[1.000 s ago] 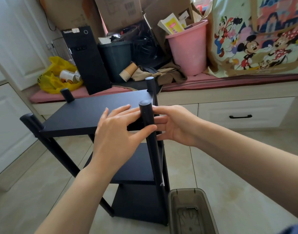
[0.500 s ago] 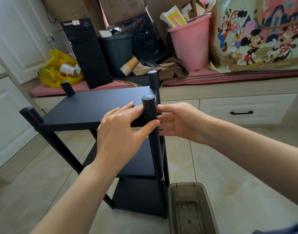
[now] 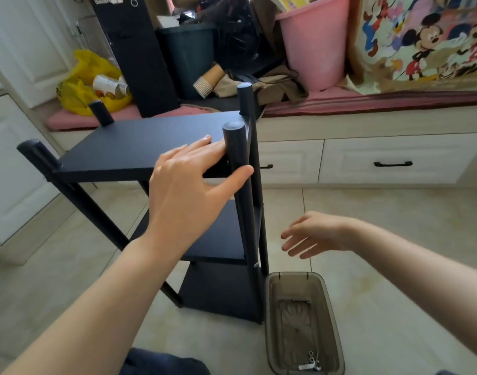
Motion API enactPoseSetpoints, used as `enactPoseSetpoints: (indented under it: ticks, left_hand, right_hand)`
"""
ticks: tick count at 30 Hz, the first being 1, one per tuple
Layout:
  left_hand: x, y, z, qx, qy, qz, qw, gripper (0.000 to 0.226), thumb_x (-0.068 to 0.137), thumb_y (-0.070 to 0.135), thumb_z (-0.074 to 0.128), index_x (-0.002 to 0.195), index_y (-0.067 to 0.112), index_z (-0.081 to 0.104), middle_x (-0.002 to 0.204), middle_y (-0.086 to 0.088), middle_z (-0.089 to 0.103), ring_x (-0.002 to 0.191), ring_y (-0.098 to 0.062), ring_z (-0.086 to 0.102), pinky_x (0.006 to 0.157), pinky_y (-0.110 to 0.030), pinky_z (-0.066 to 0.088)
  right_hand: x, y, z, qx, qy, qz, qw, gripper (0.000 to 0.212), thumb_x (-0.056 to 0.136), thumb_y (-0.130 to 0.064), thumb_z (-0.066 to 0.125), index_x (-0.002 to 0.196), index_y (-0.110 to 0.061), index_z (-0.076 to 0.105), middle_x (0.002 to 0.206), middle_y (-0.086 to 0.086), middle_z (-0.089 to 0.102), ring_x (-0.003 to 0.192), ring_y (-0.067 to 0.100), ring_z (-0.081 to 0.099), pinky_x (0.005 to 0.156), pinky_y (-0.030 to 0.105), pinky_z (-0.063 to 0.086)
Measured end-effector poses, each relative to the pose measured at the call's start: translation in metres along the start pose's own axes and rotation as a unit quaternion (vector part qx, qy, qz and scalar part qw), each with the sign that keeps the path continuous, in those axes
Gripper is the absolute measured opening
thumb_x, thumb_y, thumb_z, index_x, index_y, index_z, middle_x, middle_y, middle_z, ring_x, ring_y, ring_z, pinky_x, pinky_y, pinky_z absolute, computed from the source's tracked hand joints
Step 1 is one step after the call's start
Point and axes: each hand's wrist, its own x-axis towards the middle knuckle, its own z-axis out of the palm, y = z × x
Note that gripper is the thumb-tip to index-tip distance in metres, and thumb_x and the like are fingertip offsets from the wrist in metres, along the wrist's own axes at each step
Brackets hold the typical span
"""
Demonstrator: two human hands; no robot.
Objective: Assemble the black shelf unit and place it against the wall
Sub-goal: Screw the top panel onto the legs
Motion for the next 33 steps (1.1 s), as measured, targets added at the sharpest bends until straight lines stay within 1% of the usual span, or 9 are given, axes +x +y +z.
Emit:
enactPoseSetpoints:
  ticks: [4,8,10,12,15,17,20,25,33]
  left_hand:
    - [0.001,-0.007,0.006,-0.01,0.014,0.005,1.0,0.034,0.091,0.045,0.068,0.12,0.027,0.073,0.12,0.007,0.071,0.124,-0.017,0.062,0.101,-0.054,0.048]
    - [-0.002,-0.013,0.013,-0.017,0.033,0.007,0.999,0.036,0.093,0.044,0.068,0.118,0.019,0.075,0.117,0.006,0.073,0.119,-0.016,0.065,0.098,-0.052,0.051]
    - [-0.003,-0.014,0.015,-0.008,0.045,0.016,0.999,0.036,0.094,0.044,0.068,0.115,0.016,0.076,0.113,0.004,0.074,0.115,-0.017,0.067,0.097,-0.052,0.05]
    - [-0.003,-0.016,0.017,0.003,0.052,0.024,0.998,0.036,0.095,0.044,0.067,0.111,0.013,0.077,0.108,0.003,0.076,0.11,-0.021,0.069,0.094,-0.053,0.051]
    - [-0.002,-0.018,0.019,0.011,0.057,0.031,0.998,0.037,0.097,0.045,0.065,0.105,0.011,0.076,0.1,0.001,0.075,0.104,-0.024,0.069,0.09,-0.055,0.052]
    - [-0.001,-0.02,0.02,0.014,0.062,0.04,0.997,0.038,0.098,0.046,0.063,0.102,0.01,0.076,0.097,-0.001,0.075,0.102,-0.026,0.069,0.088,-0.055,0.051]
    - [-0.002,-0.02,0.021,0.034,0.08,0.048,0.995,0.041,0.098,0.047,0.061,0.1,0.008,0.076,0.096,-0.002,0.075,0.101,-0.025,0.069,0.09,-0.055,0.049]
    - [-0.003,-0.022,0.024,0.041,0.089,0.06,0.993,0.042,0.098,0.044,0.062,0.097,0.004,0.075,0.094,-0.006,0.075,0.097,-0.029,0.069,0.088,-0.057,0.049]
    - [-0.002,-0.021,0.023,0.035,0.08,0.043,0.995,0.046,0.098,0.049,0.058,0.105,0.007,0.076,0.101,-0.003,0.075,0.105,-0.025,0.068,0.092,-0.054,0.049]
  right_hand:
    - [0.038,0.059,0.028,-0.018,0.011,0.035,0.999,0.023,0.1,-0.025,0.056,0.115,-0.008,0.062,0.102,0.007,0.076,0.093,0.022,0.073,0.081,0.034,0.061]
    - [0.068,0.121,0.064,-0.13,0.03,0.054,0.99,0.016,0.092,-0.02,0.062,0.096,-0.007,0.069,0.094,0.01,0.075,0.087,0.024,0.073,0.074,0.033,0.059]
    - [0.079,0.14,0.081,-0.212,0.024,0.072,0.974,0.01,0.092,-0.017,0.059,0.089,-0.01,0.066,0.092,0.007,0.073,0.088,0.024,0.072,0.071,0.03,0.056]
    - [0.086,0.154,0.094,-0.329,0.016,0.08,0.941,0.008,0.097,-0.013,0.05,0.097,-0.013,0.058,0.113,0.009,0.068,0.098,0.025,0.066,0.077,0.031,0.051]
    - [0.091,0.175,0.114,-0.43,-0.006,0.052,0.902,0.031,0.102,-0.012,0.038,0.129,-0.011,0.054,0.138,0.013,0.055,0.12,0.029,0.057,0.097,0.035,0.047]
    - [0.093,0.191,0.129,-0.475,-0.023,0.05,0.878,0.038,0.104,-0.01,0.033,0.141,-0.008,0.045,0.142,0.013,0.052,0.127,0.029,0.053,0.103,0.036,0.045]
    - [0.099,0.216,0.144,-0.556,-0.046,0.037,0.829,0.041,0.104,-0.01,0.035,0.145,-0.012,0.041,0.14,0.011,0.055,0.126,0.029,0.055,0.099,0.038,0.046]
    - [0.105,0.237,0.148,-0.591,-0.025,0.019,0.806,0.04,0.104,-0.011,0.035,0.141,-0.017,0.045,0.136,0.006,0.058,0.124,0.028,0.057,0.097,0.035,0.042]
    - [0.105,0.235,0.15,-0.591,-0.028,0.024,0.806,0.037,0.102,-0.008,0.037,0.134,-0.012,0.055,0.138,0.007,0.058,0.126,0.028,0.055,0.098,0.035,0.043]
